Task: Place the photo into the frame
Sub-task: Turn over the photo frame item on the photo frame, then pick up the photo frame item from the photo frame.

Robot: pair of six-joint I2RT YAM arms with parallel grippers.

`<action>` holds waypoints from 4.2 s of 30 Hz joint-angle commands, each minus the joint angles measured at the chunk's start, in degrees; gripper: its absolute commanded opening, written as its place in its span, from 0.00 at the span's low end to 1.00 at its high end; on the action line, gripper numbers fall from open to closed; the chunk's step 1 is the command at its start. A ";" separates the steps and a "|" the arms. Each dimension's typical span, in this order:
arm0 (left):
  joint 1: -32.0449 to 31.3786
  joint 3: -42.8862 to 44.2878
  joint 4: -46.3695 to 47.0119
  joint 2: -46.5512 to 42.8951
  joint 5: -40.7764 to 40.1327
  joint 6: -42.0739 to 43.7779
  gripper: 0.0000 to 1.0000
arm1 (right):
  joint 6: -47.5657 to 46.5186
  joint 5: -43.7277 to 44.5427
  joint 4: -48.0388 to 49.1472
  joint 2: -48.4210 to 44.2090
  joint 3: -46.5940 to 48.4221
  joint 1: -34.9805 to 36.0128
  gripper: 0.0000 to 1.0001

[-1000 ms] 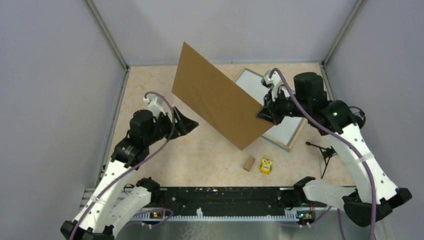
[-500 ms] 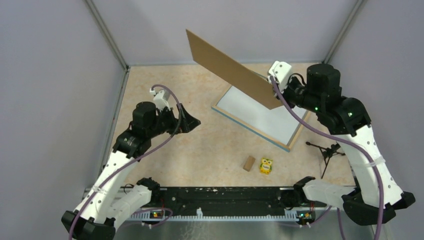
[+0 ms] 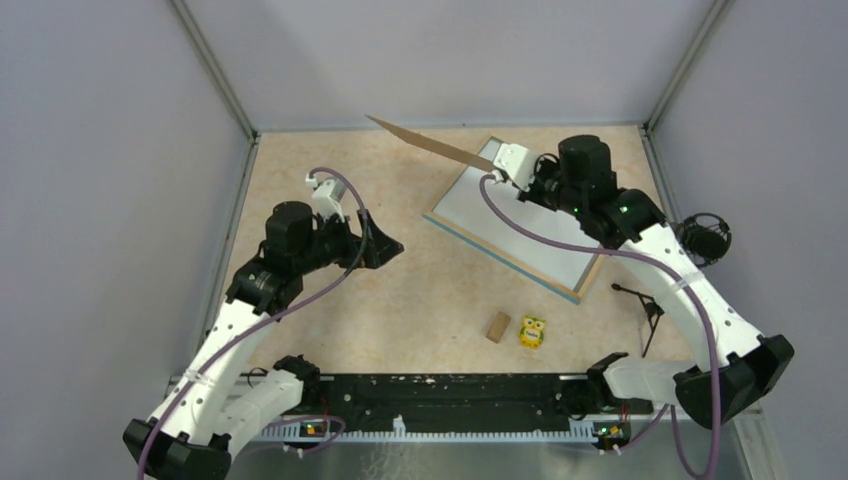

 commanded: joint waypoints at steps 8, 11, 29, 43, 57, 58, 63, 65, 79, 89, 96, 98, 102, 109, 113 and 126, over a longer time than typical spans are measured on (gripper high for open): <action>0.15 2.71 0.10 1.44 -2.78 1.80 0.98 | -18.72 3.43 38.55 6.09 -13.78 1.68 0.00; 0.15 3.09 -0.48 1.17 -3.30 1.54 0.98 | -21.01 6.17 46.85 8.33 -19.88 2.35 0.00; 0.14 3.43 1.32 0.27 -8.23 0.10 0.99 | -16.24 11.41 56.32 10.96 -39.30 9.98 0.75; 0.14 3.21 3.05 1.55 -8.26 0.50 0.98 | 5.25 2.84 37.18 5.61 -38.43 15.03 0.99; 0.23 9.37 3.82 9.08 -5.11 2.69 0.98 | 60.91 1.25 27.66 3.34 -24.67 8.22 0.99; 0.14 10.18 3.65 10.46 -3.98 2.77 0.98 | 64.48 -1.67 26.60 4.51 -23.54 5.52 0.99; 0.15 12.26 5.97 16.55 2.70 3.89 0.99 | 74.68 -18.61 32.29 6.70 -27.01 -9.16 0.99; 0.12 13.25 6.74 18.61 4.14 3.88 0.98 | 77.47 -20.32 33.67 7.92 -29.03 -13.48 0.99; 0.10 29.83 7.39 30.72 7.51 12.70 0.98 | 84.14 -36.88 47.98 12.16 -40.04 -29.99 0.94; -0.66 27.93 12.32 31.48 8.90 17.03 0.99 | 85.09 -39.91 58.88 19.22 -44.23 -30.62 0.77; -1.74 18.98 21.05 28.65 9.80 12.89 0.98 | 87.07 -40.19 64.26 22.67 -45.59 -30.62 0.72; -1.84 17.52 22.82 28.68 10.28 12.06 0.98 | 88.97 -41.28 67.14 23.90 -45.69 -30.65 0.69; -2.03 15.82 23.89 28.61 10.18 11.72 0.98 | 92.51 -43.49 72.02 26.51 -45.31 -30.61 0.62; -3.05 12.94 24.40 28.46 7.78 13.33 0.98 | 94.55 -43.67 76.50 29.18 -45.22 -30.23 0.57; -3.37 12.30 24.95 28.25 7.76 13.26 0.98 | 96.75 -44.31 81.03 32.17 -45.28 -29.44 0.53; -3.67 10.91 26.09 27.26 8.00 11.72 0.98 | 105.81 -43.16 97.29 42.40 -43.22 -25.59 0.38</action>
